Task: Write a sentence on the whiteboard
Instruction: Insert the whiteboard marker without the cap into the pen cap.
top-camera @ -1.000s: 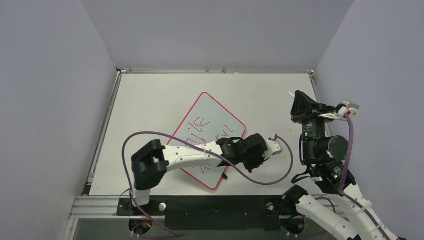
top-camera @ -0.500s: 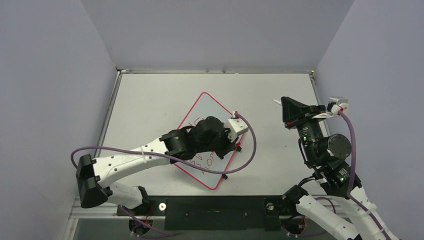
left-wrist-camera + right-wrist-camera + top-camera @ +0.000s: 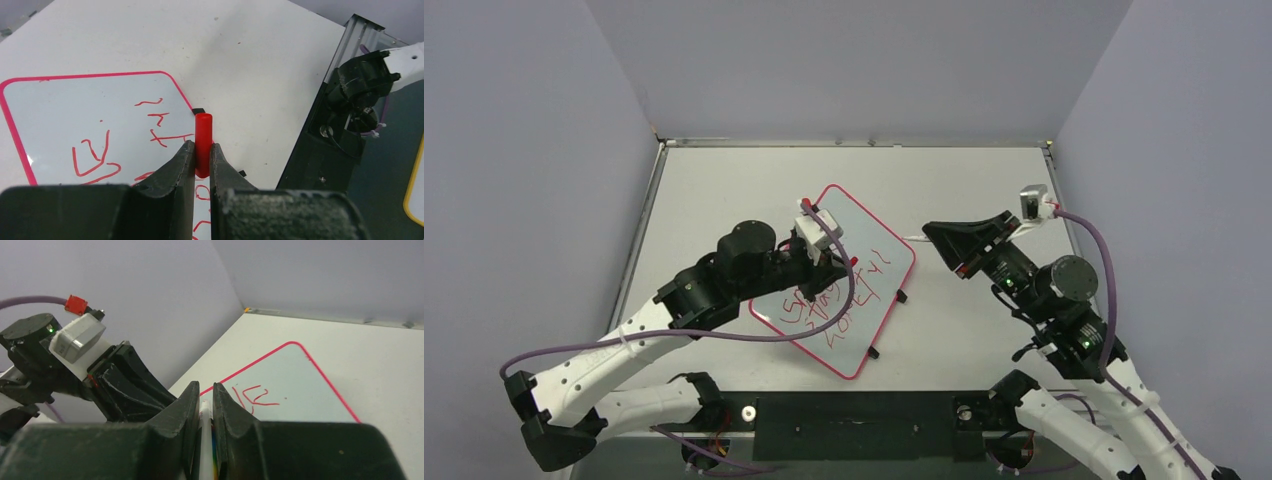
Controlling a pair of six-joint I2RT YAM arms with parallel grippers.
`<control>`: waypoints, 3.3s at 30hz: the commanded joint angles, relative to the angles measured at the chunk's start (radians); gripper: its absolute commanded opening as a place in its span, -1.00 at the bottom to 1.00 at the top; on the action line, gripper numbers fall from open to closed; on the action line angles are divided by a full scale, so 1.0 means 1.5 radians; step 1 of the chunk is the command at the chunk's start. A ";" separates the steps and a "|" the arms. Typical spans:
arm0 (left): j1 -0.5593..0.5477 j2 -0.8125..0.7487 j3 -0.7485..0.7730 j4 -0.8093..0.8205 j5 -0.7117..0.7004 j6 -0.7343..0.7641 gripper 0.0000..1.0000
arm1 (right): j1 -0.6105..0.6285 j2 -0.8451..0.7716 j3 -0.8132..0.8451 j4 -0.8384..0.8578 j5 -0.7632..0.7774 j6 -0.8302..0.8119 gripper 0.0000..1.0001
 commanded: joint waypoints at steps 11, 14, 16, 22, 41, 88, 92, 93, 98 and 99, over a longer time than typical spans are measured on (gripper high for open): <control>0.007 -0.045 -0.013 0.034 0.130 0.045 -1.00 | 0.002 0.130 -0.039 0.196 -0.289 0.140 -1.00; 0.007 -0.043 -0.014 0.036 0.132 0.046 -1.00 | 0.011 0.140 -0.043 0.197 -0.299 0.137 -1.00; 0.007 -0.042 -0.015 0.035 0.127 0.055 -1.00 | 0.016 0.142 -0.044 0.193 -0.300 0.134 -1.00; 0.010 -0.045 -0.016 0.038 0.125 0.061 -1.00 | 0.028 0.142 -0.034 0.153 -0.295 0.106 -1.00; 0.013 -0.049 -0.025 0.040 0.127 0.060 -1.00 | 0.028 0.126 -0.014 0.096 -0.251 0.069 -1.00; 0.012 -0.051 -0.039 0.054 0.144 0.061 -1.00 | 0.027 0.149 -0.026 0.121 -0.262 0.079 -1.00; 0.012 -0.051 -0.038 0.054 0.143 0.061 -1.00 | 0.028 0.156 -0.024 0.130 -0.265 0.084 -1.00; 0.011 -0.052 -0.039 0.054 0.143 0.061 -1.00 | 0.028 0.157 -0.023 0.131 -0.266 0.084 -1.00; 0.012 -0.051 -0.039 0.056 0.141 0.062 -1.00 | 0.030 0.160 -0.024 0.133 -0.269 0.086 -1.00; 0.012 -0.051 -0.039 0.056 0.139 0.062 -1.00 | 0.031 0.159 -0.025 0.133 -0.270 0.087 -1.00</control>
